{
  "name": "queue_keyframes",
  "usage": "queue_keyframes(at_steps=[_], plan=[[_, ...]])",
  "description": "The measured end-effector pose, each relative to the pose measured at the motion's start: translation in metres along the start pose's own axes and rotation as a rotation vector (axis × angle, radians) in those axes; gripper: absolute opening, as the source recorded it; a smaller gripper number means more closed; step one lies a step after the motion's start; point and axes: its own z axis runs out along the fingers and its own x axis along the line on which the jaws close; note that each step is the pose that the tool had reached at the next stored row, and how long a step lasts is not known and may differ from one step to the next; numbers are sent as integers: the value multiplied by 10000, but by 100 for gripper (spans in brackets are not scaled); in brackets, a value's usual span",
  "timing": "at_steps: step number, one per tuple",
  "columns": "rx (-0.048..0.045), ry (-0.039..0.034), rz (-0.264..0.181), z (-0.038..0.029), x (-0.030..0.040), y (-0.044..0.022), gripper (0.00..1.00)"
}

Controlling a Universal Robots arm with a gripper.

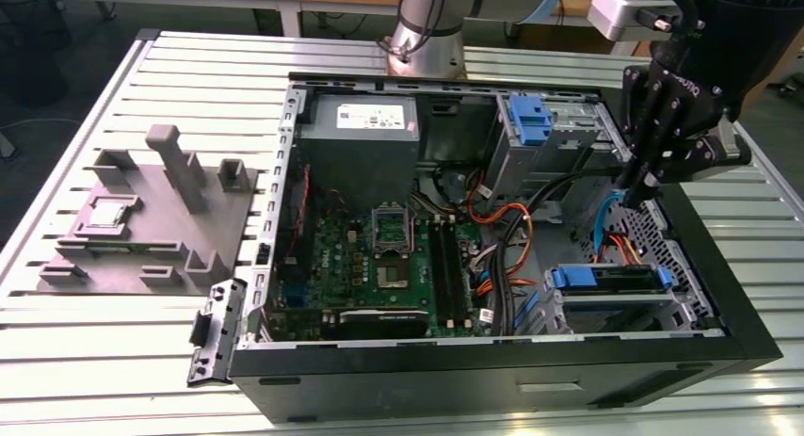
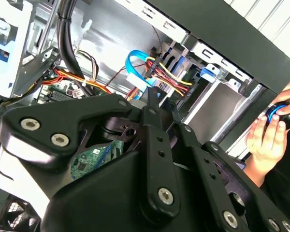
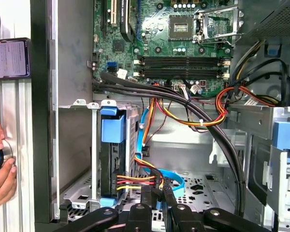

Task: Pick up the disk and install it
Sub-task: 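Insert the second disk wire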

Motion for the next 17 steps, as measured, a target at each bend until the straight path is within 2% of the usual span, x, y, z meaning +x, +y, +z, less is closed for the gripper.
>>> queue_keyframes(at_steps=[6, 13, 17], plan=[[-13, 1, 59, -24, -30, -2, 24], [-116, 17, 276, -27, -75, -8, 24], [-165, 40, 551, -19, -89, -14, 24]])
